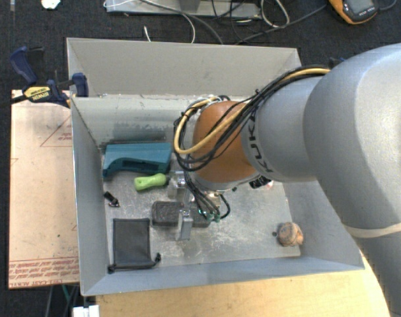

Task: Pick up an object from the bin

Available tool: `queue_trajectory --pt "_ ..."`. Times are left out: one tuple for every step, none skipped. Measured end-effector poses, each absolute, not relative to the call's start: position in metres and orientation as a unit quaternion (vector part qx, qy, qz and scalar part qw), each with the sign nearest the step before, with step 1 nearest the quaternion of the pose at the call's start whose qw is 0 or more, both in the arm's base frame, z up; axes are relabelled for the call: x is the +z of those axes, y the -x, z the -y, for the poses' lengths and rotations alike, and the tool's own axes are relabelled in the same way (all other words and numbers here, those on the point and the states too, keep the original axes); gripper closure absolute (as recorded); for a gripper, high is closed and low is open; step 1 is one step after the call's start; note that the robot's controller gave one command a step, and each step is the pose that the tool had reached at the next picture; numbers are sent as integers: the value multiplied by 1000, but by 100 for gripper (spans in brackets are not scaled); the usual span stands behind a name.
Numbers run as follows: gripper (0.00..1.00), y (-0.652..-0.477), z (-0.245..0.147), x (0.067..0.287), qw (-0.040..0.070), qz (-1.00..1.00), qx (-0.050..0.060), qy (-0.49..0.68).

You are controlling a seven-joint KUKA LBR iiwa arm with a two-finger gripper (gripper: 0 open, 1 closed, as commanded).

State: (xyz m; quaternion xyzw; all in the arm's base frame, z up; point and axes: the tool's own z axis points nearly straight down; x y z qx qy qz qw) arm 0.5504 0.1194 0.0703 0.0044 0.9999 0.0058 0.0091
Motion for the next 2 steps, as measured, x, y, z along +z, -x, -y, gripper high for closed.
queue_trajectory --pt "100 -550 -120 70 9 -1000 6 -4" --pt "100 -550 -120 70 9 -1000 6 -4"
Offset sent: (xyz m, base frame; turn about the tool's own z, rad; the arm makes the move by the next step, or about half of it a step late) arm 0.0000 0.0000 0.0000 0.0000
